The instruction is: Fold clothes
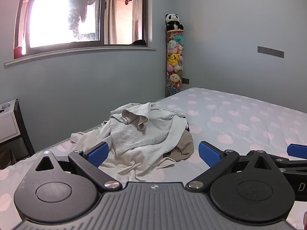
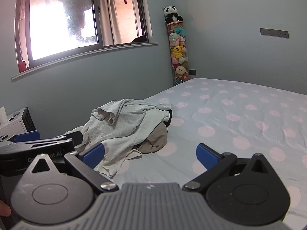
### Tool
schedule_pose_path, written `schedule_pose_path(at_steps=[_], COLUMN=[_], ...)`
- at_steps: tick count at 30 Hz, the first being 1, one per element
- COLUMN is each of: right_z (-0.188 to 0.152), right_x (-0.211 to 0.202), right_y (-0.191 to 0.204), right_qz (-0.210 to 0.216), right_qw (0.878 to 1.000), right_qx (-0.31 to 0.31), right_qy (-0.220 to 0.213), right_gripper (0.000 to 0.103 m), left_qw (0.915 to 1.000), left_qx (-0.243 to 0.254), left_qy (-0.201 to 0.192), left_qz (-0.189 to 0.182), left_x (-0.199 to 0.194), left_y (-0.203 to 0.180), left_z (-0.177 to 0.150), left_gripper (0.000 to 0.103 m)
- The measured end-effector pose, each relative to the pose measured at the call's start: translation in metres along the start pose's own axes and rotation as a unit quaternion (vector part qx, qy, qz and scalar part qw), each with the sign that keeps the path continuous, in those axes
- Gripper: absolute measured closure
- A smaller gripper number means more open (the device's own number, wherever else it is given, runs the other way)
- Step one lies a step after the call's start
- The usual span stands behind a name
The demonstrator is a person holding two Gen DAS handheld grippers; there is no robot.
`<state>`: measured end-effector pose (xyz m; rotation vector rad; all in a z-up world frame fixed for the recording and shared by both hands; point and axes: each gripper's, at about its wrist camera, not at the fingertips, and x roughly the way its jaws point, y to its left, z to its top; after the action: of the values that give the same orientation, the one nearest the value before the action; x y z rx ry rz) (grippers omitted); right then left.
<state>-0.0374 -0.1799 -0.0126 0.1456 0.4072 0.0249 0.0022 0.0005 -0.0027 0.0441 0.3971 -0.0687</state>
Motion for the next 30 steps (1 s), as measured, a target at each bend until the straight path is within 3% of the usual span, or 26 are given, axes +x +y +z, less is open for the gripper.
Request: schedule_pose_path(at_steps=[20, 30], right_z=[-0.001, 0.021], right_x=[0.008, 0.029], right_y=[-0.006, -0.016], right_qz=[-0.002, 0.053], right_qw=[1.0, 0.998], right_qx=[0.009, 0.021], right_qy=[0.005, -0.006], right_gripper=[0.001, 0.001], left_qw=[0.9997, 0.9987], left_qx=[-0.007, -0.048], left_qy=[0.02, 0.012], left_qz=[-0.012, -0.009], left_x=[0.007, 0.032], left_y=[-0.001, 0.018], left_z=[-0.001, 0.028], left_gripper=[0.001, 0.0])
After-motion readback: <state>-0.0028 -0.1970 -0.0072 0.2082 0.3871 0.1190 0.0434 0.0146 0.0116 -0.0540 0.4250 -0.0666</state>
